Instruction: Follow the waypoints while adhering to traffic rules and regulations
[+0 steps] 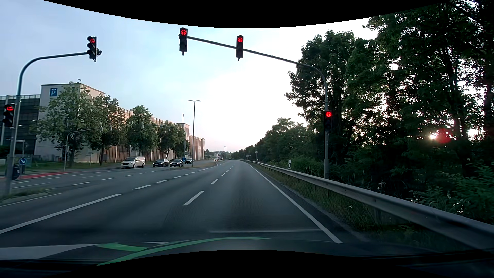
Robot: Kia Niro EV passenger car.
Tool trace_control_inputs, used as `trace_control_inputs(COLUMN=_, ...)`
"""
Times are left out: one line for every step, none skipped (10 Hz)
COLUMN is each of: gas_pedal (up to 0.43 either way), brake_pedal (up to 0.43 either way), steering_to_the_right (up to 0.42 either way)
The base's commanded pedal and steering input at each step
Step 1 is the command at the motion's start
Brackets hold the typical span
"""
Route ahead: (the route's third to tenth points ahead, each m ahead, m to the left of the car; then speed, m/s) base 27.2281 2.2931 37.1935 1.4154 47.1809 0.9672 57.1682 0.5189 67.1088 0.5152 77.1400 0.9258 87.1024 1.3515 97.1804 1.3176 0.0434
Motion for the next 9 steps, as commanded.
trace_control_inputs(gas_pedal=0.000, brake_pedal=0.195, steering_to_the_right=0.003)
trace_control_inputs(gas_pedal=0.000, brake_pedal=0.195, steering_to_the_right=0.002)
trace_control_inputs(gas_pedal=0.000, brake_pedal=0.195, steering_to_the_right=0.002)
trace_control_inputs(gas_pedal=0.000, brake_pedal=0.195, steering_to_the_right=0.002)
trace_control_inputs(gas_pedal=0.000, brake_pedal=0.195, steering_to_the_right=0.003)
trace_control_inputs(gas_pedal=0.000, brake_pedal=0.195, steering_to_the_right=0.002)
trace_control_inputs(gas_pedal=0.000, brake_pedal=0.195, steering_to_the_right=0.002)
trace_control_inputs(gas_pedal=0.000, brake_pedal=0.195, steering_to_the_right=0.003)
trace_control_inputs(gas_pedal=0.000, brake_pedal=0.195, steering_to_the_right=0.002)
